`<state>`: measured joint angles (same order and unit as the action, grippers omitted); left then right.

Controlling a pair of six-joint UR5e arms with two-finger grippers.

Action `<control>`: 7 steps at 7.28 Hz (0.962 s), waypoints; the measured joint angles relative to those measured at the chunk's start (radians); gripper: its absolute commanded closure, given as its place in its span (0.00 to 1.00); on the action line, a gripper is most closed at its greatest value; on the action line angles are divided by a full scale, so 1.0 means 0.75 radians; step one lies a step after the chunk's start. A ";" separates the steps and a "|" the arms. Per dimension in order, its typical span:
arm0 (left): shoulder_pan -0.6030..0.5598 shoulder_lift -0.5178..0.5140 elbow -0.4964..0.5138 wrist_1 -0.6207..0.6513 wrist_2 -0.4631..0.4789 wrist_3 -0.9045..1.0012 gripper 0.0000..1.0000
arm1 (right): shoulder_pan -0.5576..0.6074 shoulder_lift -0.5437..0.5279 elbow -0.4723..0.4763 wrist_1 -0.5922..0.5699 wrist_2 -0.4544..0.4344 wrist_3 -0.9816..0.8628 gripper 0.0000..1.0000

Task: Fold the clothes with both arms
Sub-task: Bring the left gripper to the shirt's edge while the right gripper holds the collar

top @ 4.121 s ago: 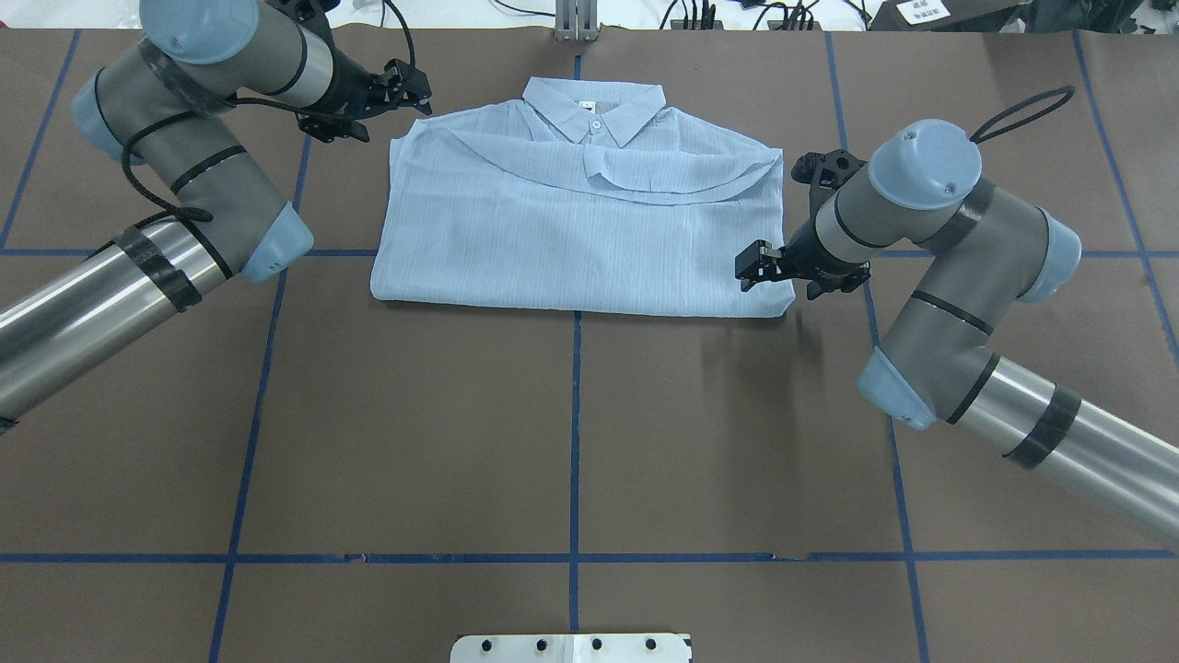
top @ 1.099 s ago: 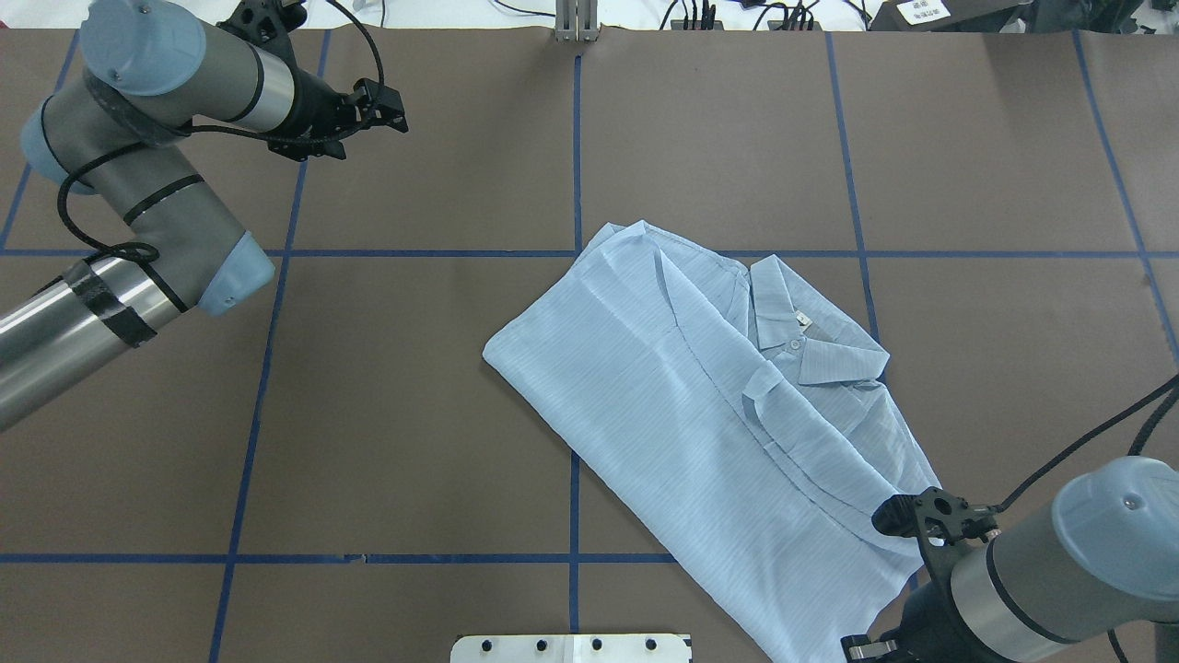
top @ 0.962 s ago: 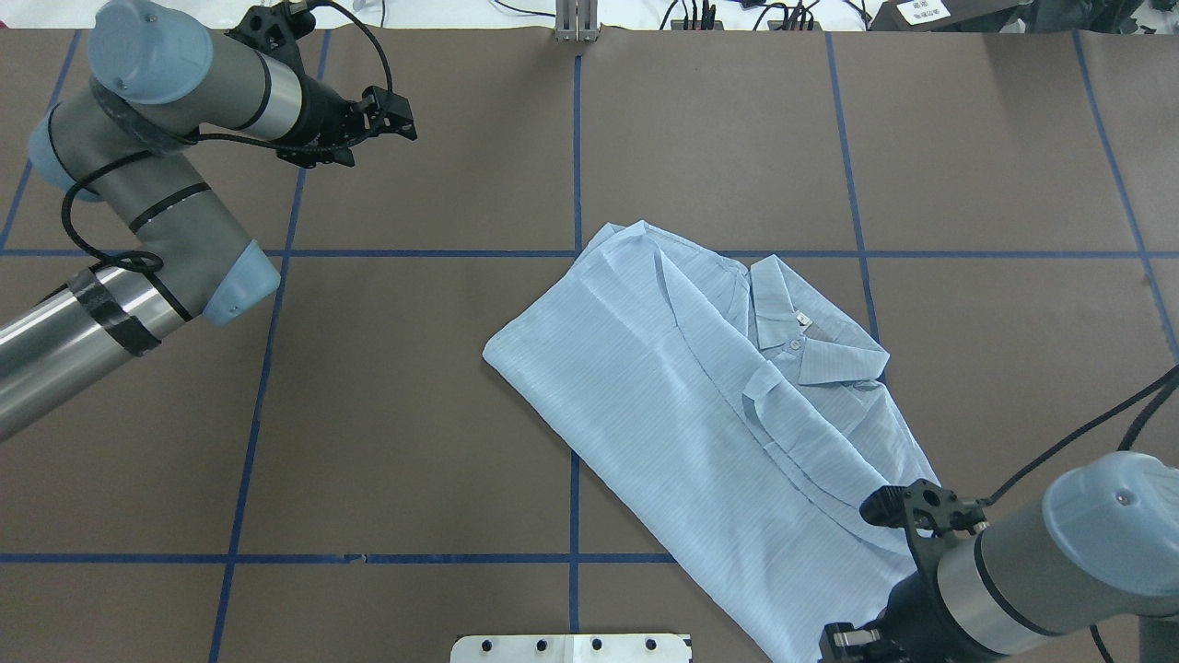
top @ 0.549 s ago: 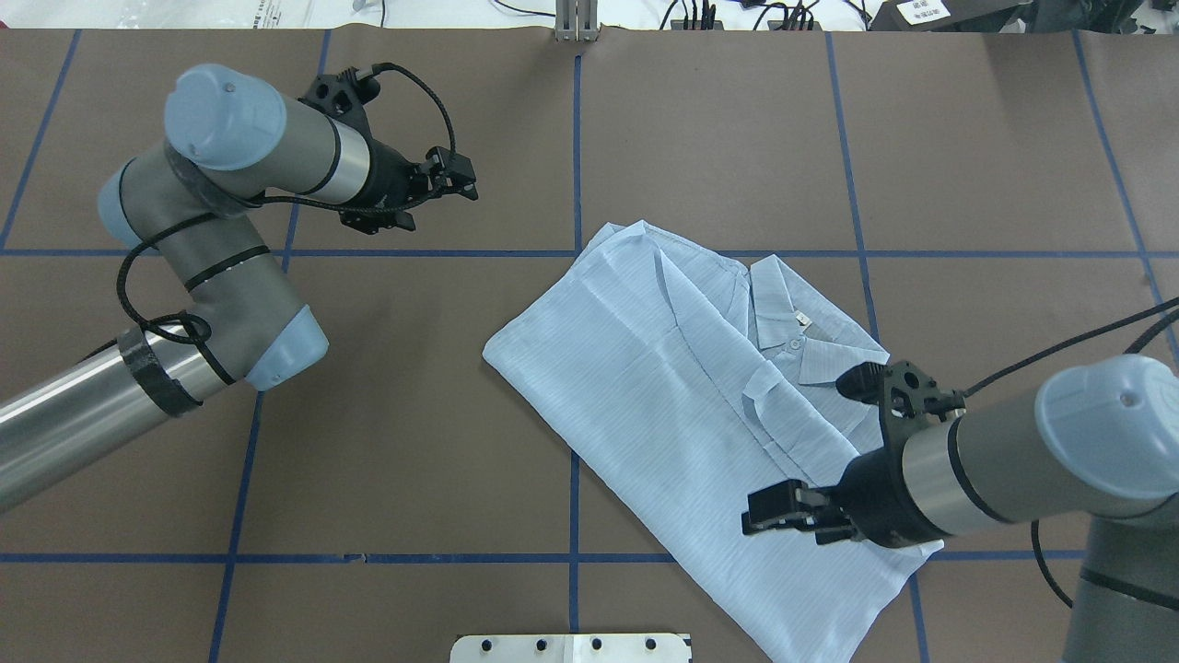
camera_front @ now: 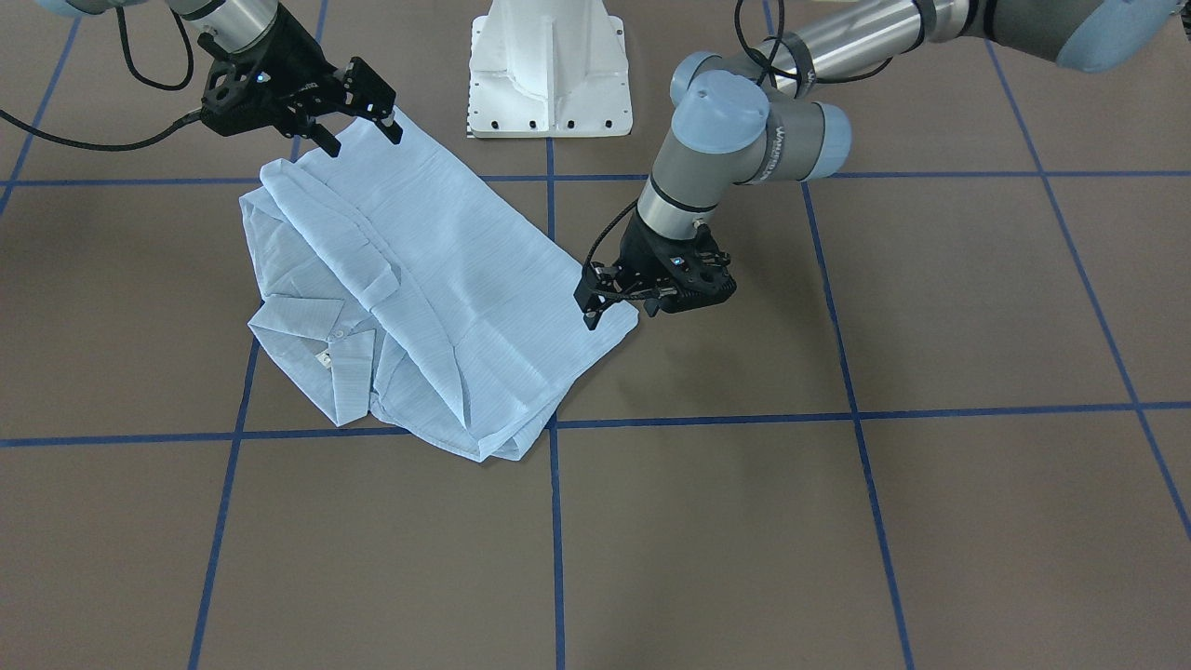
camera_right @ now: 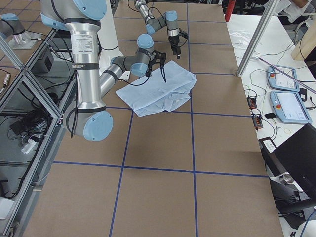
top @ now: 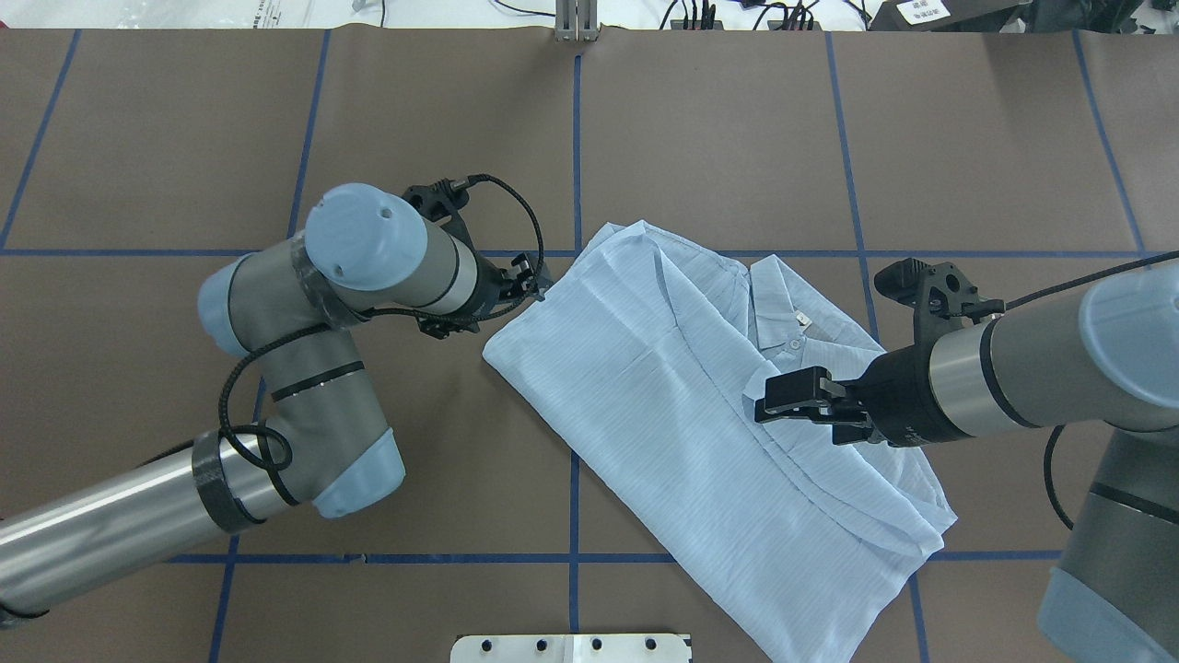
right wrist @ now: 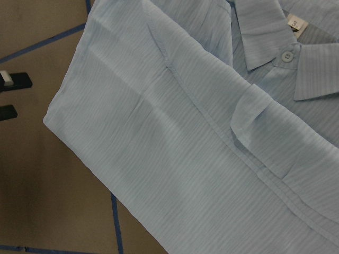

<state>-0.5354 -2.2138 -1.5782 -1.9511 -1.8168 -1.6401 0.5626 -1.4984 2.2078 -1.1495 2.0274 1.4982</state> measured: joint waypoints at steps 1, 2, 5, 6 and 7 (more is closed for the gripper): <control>0.048 -0.002 0.004 0.043 0.036 -0.016 0.13 | 0.008 0.003 -0.009 0.001 -0.001 -0.001 0.00; 0.071 -0.001 0.006 0.078 0.053 -0.022 0.16 | 0.012 0.005 -0.013 0.001 -0.001 -0.002 0.00; 0.088 0.011 0.014 0.103 0.062 -0.024 0.33 | 0.015 0.007 -0.015 0.001 -0.001 -0.001 0.00; 0.088 0.010 0.024 0.103 0.062 -0.023 0.36 | 0.016 0.007 -0.016 0.001 -0.001 -0.002 0.00; 0.089 0.006 0.035 0.102 0.063 -0.021 0.45 | 0.019 0.006 -0.017 0.001 -0.001 -0.003 0.00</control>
<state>-0.4688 -2.2093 -1.5517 -1.8745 -1.7699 -1.6562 0.5765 -1.4939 2.1947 -1.1490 2.0264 1.4961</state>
